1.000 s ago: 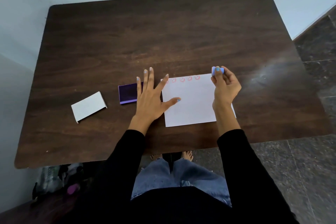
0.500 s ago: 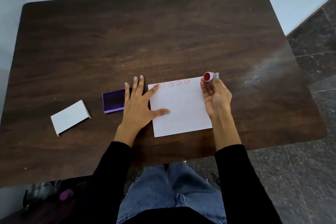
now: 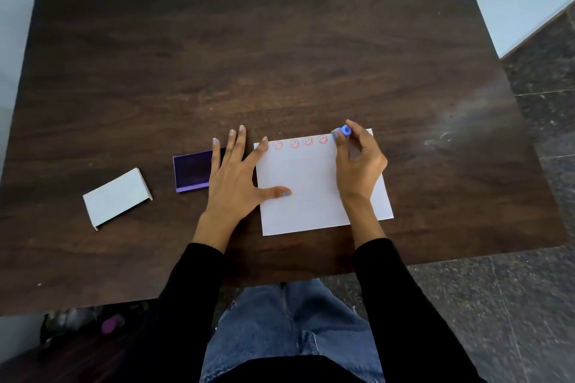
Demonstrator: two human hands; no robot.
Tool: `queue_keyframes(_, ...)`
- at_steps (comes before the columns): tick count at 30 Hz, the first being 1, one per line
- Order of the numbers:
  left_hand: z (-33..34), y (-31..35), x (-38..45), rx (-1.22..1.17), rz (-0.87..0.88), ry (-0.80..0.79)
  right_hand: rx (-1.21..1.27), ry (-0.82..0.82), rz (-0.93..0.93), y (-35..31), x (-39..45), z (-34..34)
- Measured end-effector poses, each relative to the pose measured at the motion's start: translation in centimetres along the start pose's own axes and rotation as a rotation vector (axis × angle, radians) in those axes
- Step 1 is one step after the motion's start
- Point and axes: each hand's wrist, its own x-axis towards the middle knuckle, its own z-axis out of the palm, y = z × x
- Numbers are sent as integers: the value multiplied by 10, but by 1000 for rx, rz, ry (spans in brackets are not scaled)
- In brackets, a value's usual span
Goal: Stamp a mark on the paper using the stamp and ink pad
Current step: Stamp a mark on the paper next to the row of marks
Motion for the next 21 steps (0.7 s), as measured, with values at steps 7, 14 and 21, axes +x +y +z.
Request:
queue_keyframes(7,1,0,1,44,-21,-1,-105,-28,-58,0,-2,1)
queue_keyframes(14,1,0,3,90,-22,-11,-185,-38,-109,-4,-3,0)
queue_keyframes(21,0,0,4,111,-19,-25,-199,-40,-82,-8,-4,3)
